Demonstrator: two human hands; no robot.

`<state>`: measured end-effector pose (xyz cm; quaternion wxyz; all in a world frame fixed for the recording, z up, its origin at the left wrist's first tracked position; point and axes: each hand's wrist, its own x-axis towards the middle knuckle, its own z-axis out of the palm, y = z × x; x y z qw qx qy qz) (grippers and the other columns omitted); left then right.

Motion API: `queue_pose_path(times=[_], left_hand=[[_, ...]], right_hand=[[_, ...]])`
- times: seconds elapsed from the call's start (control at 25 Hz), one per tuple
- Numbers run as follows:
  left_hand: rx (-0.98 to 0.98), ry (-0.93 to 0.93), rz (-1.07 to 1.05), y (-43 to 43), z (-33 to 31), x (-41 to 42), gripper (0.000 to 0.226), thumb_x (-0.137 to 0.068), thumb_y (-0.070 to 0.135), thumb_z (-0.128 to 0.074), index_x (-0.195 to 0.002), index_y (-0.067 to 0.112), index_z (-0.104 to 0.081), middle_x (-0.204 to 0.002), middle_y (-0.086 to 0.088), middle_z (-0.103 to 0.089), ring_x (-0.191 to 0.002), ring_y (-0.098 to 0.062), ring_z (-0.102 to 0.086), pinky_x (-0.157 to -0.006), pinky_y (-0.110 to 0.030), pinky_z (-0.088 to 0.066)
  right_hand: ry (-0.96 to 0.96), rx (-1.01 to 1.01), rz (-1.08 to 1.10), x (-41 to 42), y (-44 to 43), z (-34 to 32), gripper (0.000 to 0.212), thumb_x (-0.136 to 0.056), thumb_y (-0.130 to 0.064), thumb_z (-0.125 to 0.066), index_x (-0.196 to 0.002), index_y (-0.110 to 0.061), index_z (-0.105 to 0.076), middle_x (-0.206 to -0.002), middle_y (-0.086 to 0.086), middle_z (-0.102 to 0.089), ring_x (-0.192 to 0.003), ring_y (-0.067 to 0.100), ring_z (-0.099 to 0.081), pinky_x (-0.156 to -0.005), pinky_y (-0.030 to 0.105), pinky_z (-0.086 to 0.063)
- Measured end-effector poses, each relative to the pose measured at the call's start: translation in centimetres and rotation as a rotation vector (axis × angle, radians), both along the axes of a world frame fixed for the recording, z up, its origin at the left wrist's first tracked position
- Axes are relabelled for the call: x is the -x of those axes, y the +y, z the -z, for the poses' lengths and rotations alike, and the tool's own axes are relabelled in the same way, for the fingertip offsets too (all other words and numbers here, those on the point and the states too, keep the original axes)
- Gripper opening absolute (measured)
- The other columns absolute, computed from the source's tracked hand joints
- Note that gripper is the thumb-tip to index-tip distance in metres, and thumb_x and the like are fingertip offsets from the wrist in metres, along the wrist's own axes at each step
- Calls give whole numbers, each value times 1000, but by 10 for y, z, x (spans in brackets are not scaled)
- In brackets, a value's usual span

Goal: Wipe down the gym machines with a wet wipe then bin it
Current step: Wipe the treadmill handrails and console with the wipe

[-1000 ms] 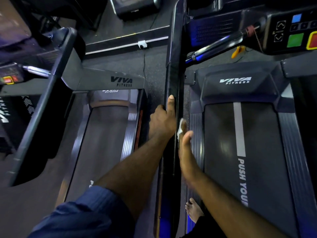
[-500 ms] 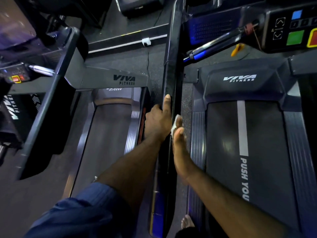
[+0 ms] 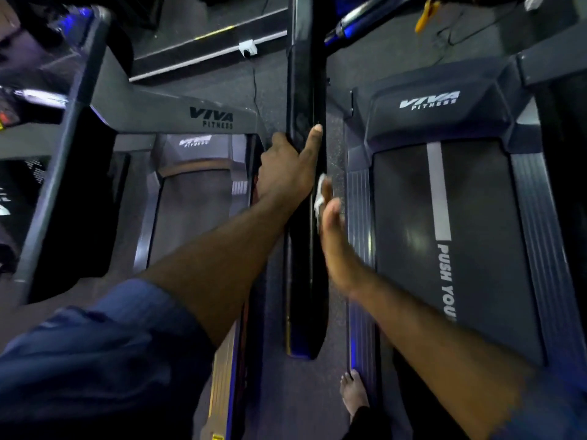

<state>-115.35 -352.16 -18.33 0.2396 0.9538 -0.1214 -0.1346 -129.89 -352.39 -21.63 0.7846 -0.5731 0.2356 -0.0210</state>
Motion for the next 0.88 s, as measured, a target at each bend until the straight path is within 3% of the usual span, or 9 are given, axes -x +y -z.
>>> queue_pose_path(times=[0.08, 0.16, 0.28, 0.4, 0.52, 0.64, 0.76, 0.84, 0.88], left_hand=[[13, 4, 58, 26, 4, 23, 79, -93, 76, -50, -140, 13, -46, -131, -9, -63, -115, -28, -62, -92, -44, -54], [15, 17, 109, 52, 2, 50, 91, -89, 75, -58, -152, 13, -36, -147, -9, -56, -131, -27, -57, -105, -47, -53], [-9, 54, 151, 73, -1, 79, 99, -92, 62, -67, -162, 10, -20, -163, -12, -37, -146, -27, -41, -115, -44, -43], [11, 59, 96, 76, 2, 96, 87, -96, 50, -65, -159, 8, -21, -159, -13, -38, -142, -30, -44, -109, -45, -44], [13, 25, 73, 75, 3, 101, 72, -97, 48, -61, -151, 10, -31, -150, -11, -46, -130, -29, -52, -95, -41, -47], [-9, 6, 93, 76, -2, 103, 64, -99, 46, -58, -145, 11, -34, -149, -10, -46, -129, -29, -52, -86, -38, -38], [-25, 3, 96, 76, -4, 105, 61, -99, 46, -56, -144, 12, -34, -148, -10, -46, -127, -32, -53, -85, -40, -37], [-29, -7, 101, 76, -5, 107, 58, -99, 46, -55, -141, 12, -35, -146, -11, -47, -125, -34, -54, -85, -41, -39], [-35, -10, 102, 76, -6, 107, 58, -99, 46, -55, -140, 12, -35, -145, -11, -48, -124, -35, -55, -84, -41, -39]], right_hand=[[37, 32, 0, 4, 6, 10, 113, -72, -103, -12, -164, -39, 0, -170, -24, 6, -156, -2, 9, -128, 52, 13], [107, -14, -29, 45, 37, 13, 127, -60, -110, -14, -164, -39, 2, -169, -25, 9, -153, -7, 7, -128, 52, 12], [-3, -31, -35, 110, 90, 1, 118, -68, -107, -13, -164, -41, 5, -168, -27, 13, -153, -10, 9, -129, 51, 10], [-16, -64, -37, 101, 83, 1, 104, -69, -105, -10, -159, -54, -2, -170, -27, 7, -157, 0, 9, -128, 51, 11], [62, -114, -5, 100, 77, 13, 102, -71, -104, -9, -160, -55, -8, -172, -23, -4, -159, 6, 4, -128, 55, 9], [107, -291, 105, 136, 120, -6, 89, -82, -87, -6, -163, -48, -3, -170, -24, 4, -156, -1, 5, -124, 38, 6], [64, -447, 255, 139, 144, -21, 91, -81, -82, -7, -164, -44, -3, -167, -28, 3, -149, -9, 3, -122, 34, 0], [87, -560, 312, 119, 134, -14, 101, -80, -91, -12, -165, -37, -15, -171, -16, -11, -157, 4, -7, -127, 38, 0], [73, -674, 369, 113, 127, -10, 104, -81, -94, -16, -162, -30, -32, -168, -6, -32, -157, 15, -25, -129, 39, -7]])
